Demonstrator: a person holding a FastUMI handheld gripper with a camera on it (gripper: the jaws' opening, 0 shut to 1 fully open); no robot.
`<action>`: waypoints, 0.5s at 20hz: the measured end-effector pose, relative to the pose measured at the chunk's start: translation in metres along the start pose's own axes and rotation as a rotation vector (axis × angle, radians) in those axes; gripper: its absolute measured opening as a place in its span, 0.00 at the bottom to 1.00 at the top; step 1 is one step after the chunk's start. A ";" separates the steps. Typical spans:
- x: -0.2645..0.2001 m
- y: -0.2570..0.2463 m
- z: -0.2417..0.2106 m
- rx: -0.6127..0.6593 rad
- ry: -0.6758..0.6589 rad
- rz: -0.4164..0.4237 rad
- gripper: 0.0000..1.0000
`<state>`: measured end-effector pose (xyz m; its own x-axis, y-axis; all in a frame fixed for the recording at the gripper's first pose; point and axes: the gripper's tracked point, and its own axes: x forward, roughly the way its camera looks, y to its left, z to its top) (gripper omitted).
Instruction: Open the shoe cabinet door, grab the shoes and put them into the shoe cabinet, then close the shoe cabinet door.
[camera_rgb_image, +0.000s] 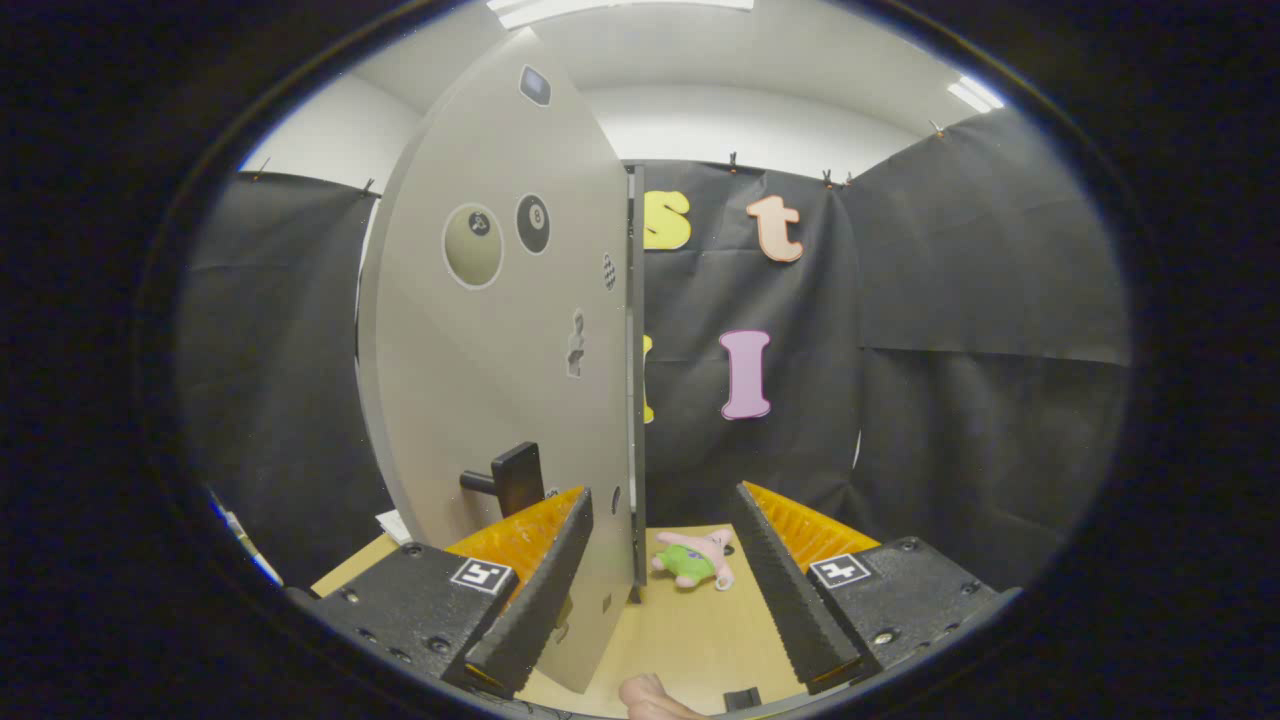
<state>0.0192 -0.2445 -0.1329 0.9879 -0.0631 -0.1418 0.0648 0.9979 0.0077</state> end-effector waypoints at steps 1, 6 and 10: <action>0.000 0.009 0.000 0.004 0.000 -0.003 0.93; 0.010 0.062 -0.001 0.014 0.008 -0.010 0.94; 0.025 0.099 -0.002 -0.020 0.018 -0.037 0.94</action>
<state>0.0505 -0.1472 -0.1375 0.9822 -0.0996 -0.1590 0.0980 0.9950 -0.0181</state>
